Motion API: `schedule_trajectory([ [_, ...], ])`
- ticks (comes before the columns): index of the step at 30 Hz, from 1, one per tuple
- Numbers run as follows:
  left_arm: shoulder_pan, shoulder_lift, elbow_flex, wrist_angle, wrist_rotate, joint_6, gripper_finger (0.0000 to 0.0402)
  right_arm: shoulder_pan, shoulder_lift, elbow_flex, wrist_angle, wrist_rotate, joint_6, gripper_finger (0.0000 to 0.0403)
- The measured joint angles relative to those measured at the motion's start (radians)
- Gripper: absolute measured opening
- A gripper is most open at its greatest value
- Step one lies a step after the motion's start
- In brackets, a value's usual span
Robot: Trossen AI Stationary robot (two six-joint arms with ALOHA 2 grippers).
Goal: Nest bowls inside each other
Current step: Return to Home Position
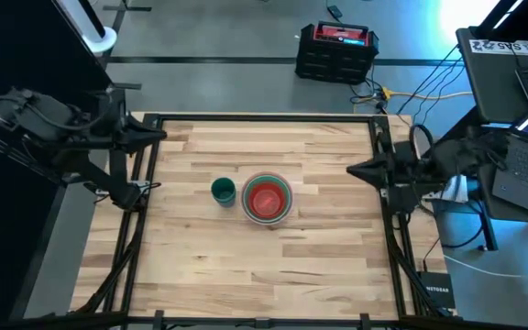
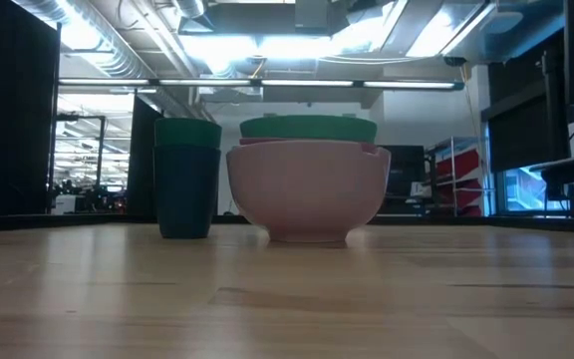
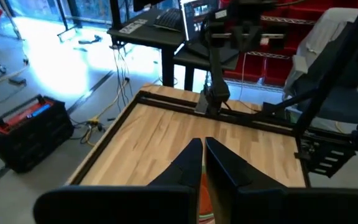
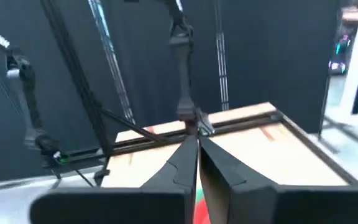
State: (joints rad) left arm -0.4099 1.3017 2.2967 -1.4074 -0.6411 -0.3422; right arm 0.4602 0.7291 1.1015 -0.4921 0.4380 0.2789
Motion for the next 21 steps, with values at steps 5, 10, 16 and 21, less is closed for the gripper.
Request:
schedule_trajectory([
  [5, 0.000, -0.002, -0.001, -0.028, -0.004, -0.025, 0.0000, -0.131, -0.217, -0.221, 0.090, -0.167, 0.056, 0.0000],
  [10, 0.000, -0.090, -0.165, 0.071, -0.009, -0.024, 0.0000, -0.164, -0.433, -0.341, 0.086, -0.108, 0.089, 0.0000],
  [16, 0.000, -0.234, -0.431, 0.220, -0.011, -0.029, 0.0000, -0.183, -0.673, -0.458, 0.037, -0.005, 0.130, 0.0000],
  [21, -0.002, -0.395, -0.729, 0.404, -0.011, -0.032, 0.0000, -0.186, -0.703, -0.476, -0.003, 0.049, 0.179, 0.0001],
])
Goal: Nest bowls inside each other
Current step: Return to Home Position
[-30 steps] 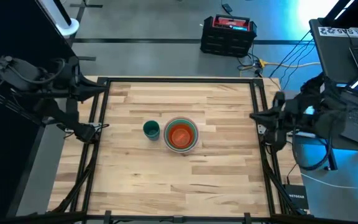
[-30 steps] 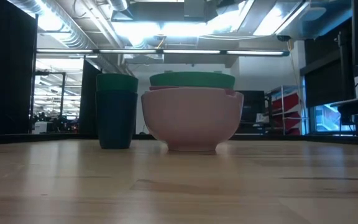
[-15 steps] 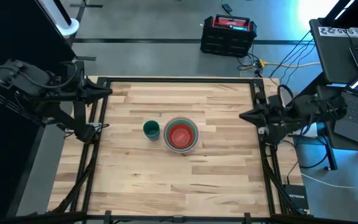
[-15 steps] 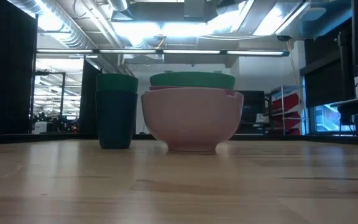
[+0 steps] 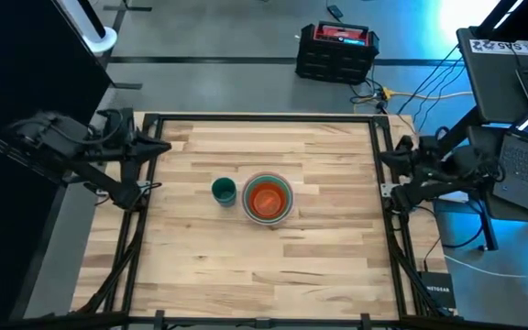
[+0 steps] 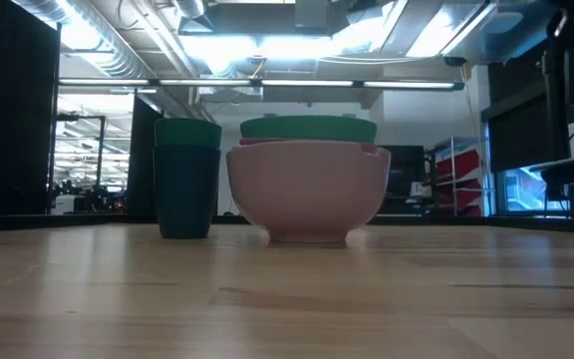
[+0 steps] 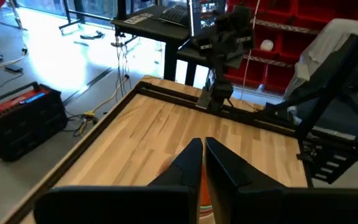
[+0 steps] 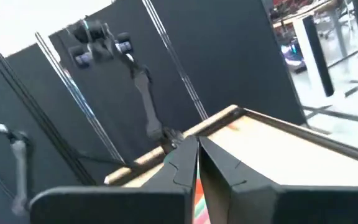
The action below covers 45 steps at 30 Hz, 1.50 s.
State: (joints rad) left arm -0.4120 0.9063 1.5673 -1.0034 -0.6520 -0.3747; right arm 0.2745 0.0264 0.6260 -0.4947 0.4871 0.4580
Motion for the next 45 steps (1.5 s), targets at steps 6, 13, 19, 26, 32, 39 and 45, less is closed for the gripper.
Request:
schedule_trajectory([
  [6, -0.001, -0.198, -0.339, 0.216, 0.003, -0.018, 0.0000, 0.000, -0.018, -0.179, 0.228, 0.048, -0.110, 0.0001],
  [13, 0.005, -0.311, -0.499, 0.295, 0.006, -0.015, 0.0000, 0.000, -0.024, -0.407, 0.567, -0.030, -0.119, 0.0001],
  [19, 0.011, -0.294, -0.506, 0.297, 0.005, -0.025, 0.0000, -0.001, -0.022, -0.516, 0.761, -0.146, -0.170, 0.0001],
  [26, 0.013, -0.274, -0.506, 0.314, 0.005, -0.020, 0.0000, -0.002, -0.020, -0.614, 0.970, -0.289, -0.257, 0.0001],
  [32, 0.013, -0.263, -0.514, 0.332, 0.004, -0.030, 0.0000, -0.097, -0.025, -0.619, 0.862, -0.302, -0.281, 0.0001],
  [39, 0.013, -0.261, -0.548, 0.386, 0.005, -0.016, 0.0000, -0.281, -0.024, -0.619, 0.646, -0.508, -0.207, 0.0001],
  [45, 0.013, -0.250, -0.548, 0.384, 0.005, -0.011, 0.0000, -0.373, -0.025, -0.619, 0.534, -0.541, -0.209, 0.0001],
])
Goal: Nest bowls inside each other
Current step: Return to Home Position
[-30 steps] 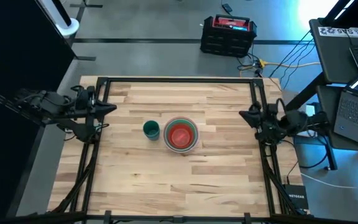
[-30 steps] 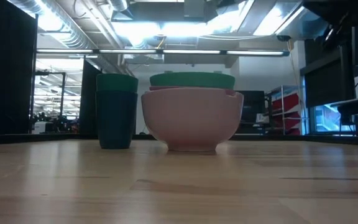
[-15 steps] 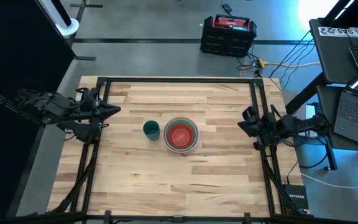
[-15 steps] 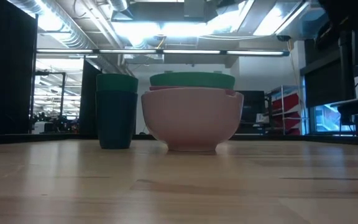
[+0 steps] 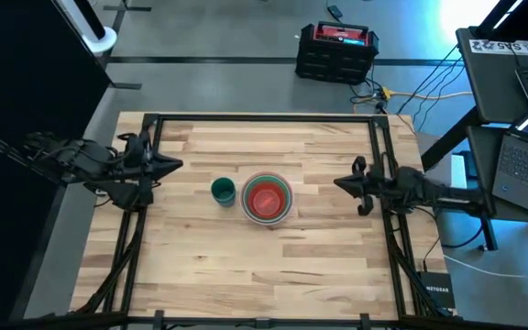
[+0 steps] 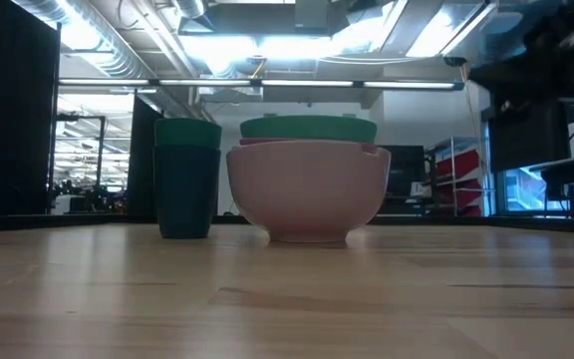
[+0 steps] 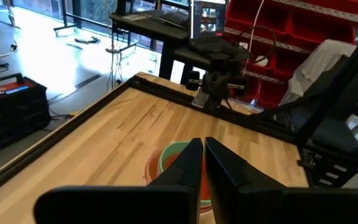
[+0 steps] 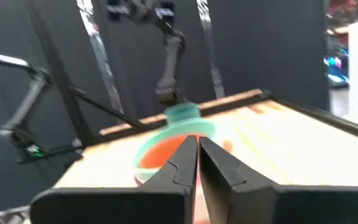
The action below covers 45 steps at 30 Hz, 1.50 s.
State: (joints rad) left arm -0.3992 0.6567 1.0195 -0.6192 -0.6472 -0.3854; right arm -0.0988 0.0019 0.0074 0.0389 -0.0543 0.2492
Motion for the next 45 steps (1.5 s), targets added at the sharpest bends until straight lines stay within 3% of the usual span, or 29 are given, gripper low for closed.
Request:
schedule_trajectory([
  [12, -0.001, -0.026, -0.105, 0.134, 0.029, 0.078, 0.0000, -0.007, 0.029, 0.000, -0.027, 0.034, -0.063, 0.0001],
  [19, -0.001, -0.121, -0.382, 0.369, 0.044, 0.114, 0.0000, -0.007, 0.029, 0.000, -0.028, 0.035, -0.069, 0.0001],
  [24, -0.001, -0.256, -0.596, 0.596, 0.092, 0.167, 0.0000, -0.007, 0.029, 0.000, -0.028, 0.036, -0.069, 0.0001],
  [29, -0.001, -0.425, -0.709, 0.607, 0.099, 0.190, 0.0000, -0.007, 0.029, 0.000, -0.028, 0.037, -0.069, 0.0001],
  [41, -0.002, -0.645, -0.896, 0.603, 0.381, 0.116, 0.0000, -0.006, 0.029, 0.000, -0.028, 0.043, -0.069, 0.0001],
  [45, -0.001, -0.653, -0.965, 0.664, 0.418, 0.158, 0.0000, -0.006, 0.029, 0.000, -0.028, 0.043, -0.069, 0.0001],
])
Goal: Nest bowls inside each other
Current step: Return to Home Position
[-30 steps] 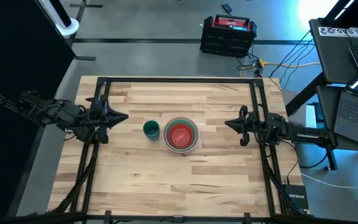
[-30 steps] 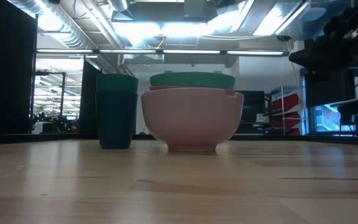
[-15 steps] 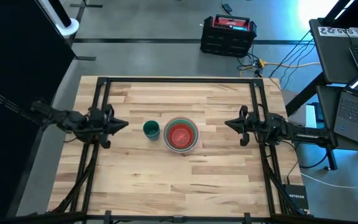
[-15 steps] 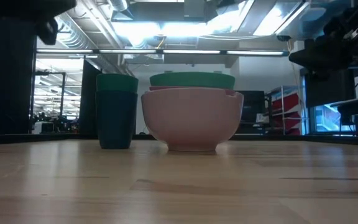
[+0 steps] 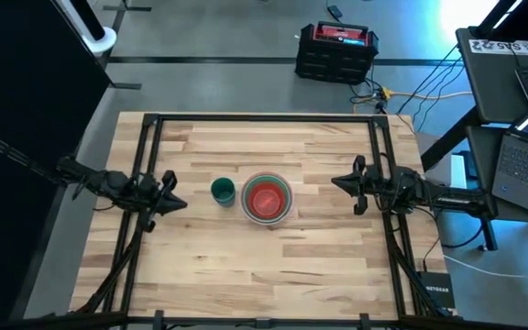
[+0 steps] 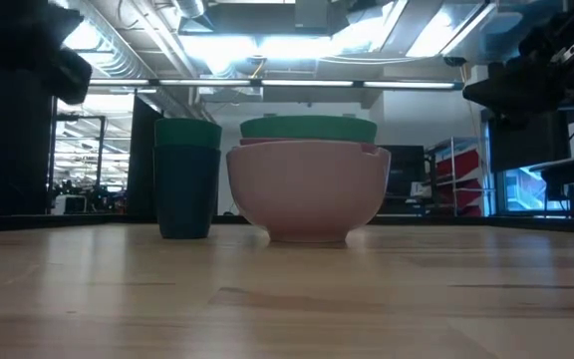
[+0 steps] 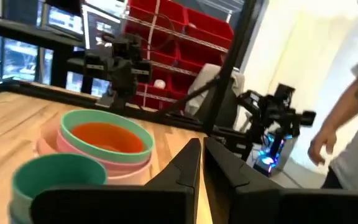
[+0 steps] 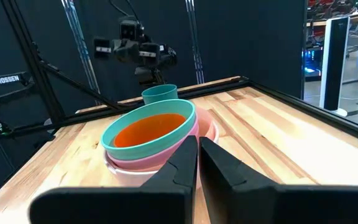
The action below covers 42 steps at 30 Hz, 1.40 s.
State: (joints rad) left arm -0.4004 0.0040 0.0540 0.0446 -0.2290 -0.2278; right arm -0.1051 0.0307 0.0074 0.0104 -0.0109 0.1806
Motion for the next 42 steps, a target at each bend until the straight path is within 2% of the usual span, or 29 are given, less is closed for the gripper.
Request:
schedule_trajectory([
  [6, 0.001, 0.003, -0.045, -0.011, 0.086, 0.000, 0.0000, 0.000, 0.000, 0.000, 0.000, -0.001, 0.000, 0.0001],
  [10, 0.025, 0.001, -0.045, -0.013, 0.093, 0.060, 0.0000, 0.000, -0.001, 0.000, 0.000, -0.001, 0.000, 0.0001],
  [27, 0.407, 0.002, -0.045, -0.013, 0.094, 0.158, 0.0000, 0.000, 0.000, 0.000, 0.000, -0.001, 0.000, 0.0001],
  [35, 0.432, 0.007, -0.045, -0.014, 0.098, 0.209, 0.0000, 0.000, 0.000, 0.000, 0.000, -0.002, 0.000, 0.0001],
  [42, 0.432, 0.007, -0.045, -0.014, 0.099, 0.161, 0.0000, 0.000, -0.001, 0.000, 0.000, -0.002, 0.000, 0.0001],
])
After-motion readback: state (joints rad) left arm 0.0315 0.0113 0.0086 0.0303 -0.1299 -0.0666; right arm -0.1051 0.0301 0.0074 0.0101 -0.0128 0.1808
